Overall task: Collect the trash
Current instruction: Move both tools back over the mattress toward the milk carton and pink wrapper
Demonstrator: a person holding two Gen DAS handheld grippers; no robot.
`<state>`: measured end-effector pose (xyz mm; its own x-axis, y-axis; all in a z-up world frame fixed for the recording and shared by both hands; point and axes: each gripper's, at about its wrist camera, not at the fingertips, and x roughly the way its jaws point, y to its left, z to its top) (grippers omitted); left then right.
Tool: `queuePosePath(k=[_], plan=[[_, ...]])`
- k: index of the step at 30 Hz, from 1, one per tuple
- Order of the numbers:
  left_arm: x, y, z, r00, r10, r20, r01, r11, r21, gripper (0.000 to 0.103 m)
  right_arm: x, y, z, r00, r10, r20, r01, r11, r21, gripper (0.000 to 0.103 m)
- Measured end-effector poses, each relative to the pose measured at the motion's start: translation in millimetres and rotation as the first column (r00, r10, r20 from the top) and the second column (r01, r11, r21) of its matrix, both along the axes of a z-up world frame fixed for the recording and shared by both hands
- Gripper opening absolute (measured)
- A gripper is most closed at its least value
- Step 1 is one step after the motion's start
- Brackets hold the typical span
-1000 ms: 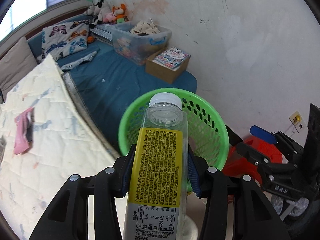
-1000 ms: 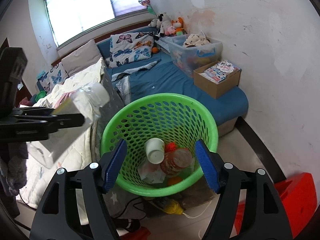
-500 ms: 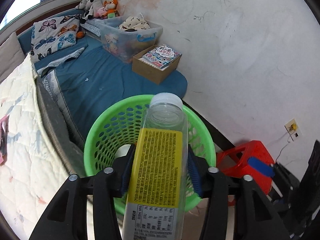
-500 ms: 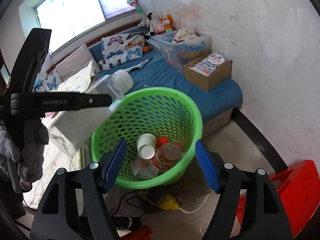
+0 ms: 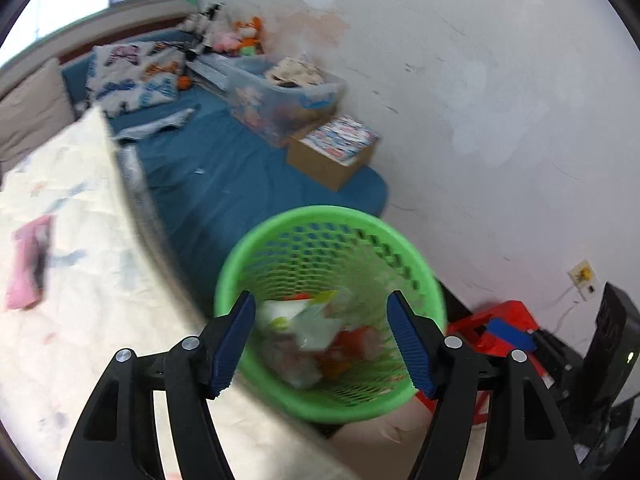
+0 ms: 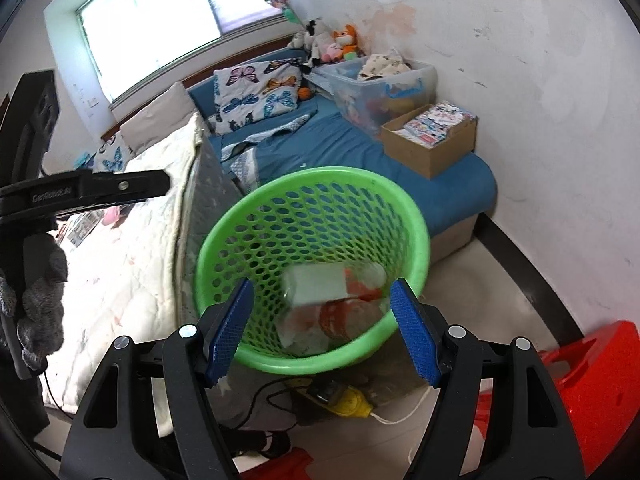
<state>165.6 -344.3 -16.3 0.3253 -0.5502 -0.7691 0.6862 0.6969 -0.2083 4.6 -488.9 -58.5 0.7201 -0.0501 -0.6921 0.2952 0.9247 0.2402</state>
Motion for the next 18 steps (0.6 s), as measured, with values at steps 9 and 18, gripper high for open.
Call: queuePosePath(k=[9, 18], plan=[[16.0, 104.3, 10.5, 0.982, 0.185, 0.040, -0.186, 0.983, 0.015, 0.070, 37.2, 44.9, 22.6, 0.991, 0.129, 0.015, -0.129, 0.991, -0.030, 0.071], [52.5, 206.5, 16.6, 0.930, 0.352, 0.108, -0.360, 0.930, 0.068, 0.073, 92.8, 102.3, 55.4, 0.958, 0.284, 0.029, -0.284, 0.959, -0.026, 0.074]])
